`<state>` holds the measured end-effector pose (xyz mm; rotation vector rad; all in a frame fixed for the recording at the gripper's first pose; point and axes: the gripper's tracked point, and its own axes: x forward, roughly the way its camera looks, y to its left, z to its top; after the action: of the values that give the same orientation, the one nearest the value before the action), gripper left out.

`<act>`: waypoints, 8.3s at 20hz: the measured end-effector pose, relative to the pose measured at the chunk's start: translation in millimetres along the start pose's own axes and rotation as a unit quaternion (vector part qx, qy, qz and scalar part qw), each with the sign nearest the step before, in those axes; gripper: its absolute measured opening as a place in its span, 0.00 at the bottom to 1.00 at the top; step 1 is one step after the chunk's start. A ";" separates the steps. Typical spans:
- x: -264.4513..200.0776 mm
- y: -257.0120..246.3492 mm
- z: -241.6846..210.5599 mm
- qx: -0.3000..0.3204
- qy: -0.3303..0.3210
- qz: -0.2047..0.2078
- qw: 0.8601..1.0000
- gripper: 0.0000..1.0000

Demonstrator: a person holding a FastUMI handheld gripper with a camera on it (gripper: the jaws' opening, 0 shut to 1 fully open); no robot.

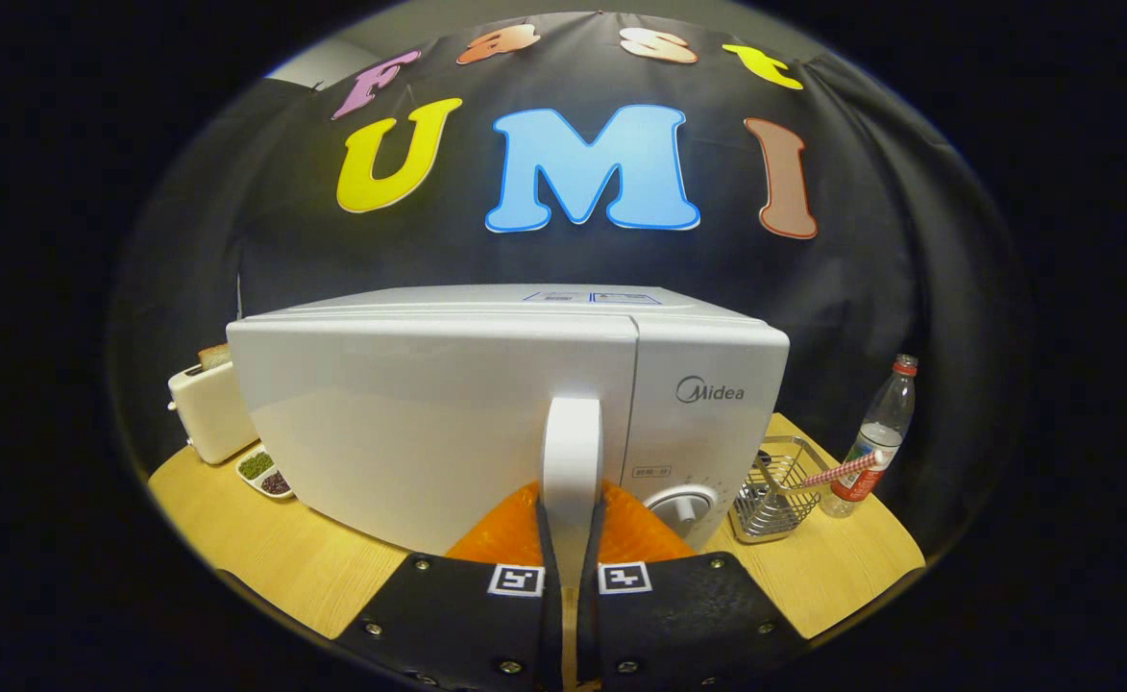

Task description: Open the microwave, put the food inside, and close the microwave door.

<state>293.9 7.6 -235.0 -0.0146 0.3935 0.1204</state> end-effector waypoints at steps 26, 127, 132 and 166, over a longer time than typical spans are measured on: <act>-96.0 41.7 -27.1 -0.003 0.041 -0.024 0.999 0.20; -275.2 99.2 -206.0 0.011 0.286 0.027 0.958 0.94; -275.4 99.1 -211.9 0.006 0.291 0.034 0.956 0.87; -133.6 131.1 17.9 0.254 0.053 0.160 0.952 0.54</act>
<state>162.7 123.2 -166.1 0.5557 0.5241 0.3369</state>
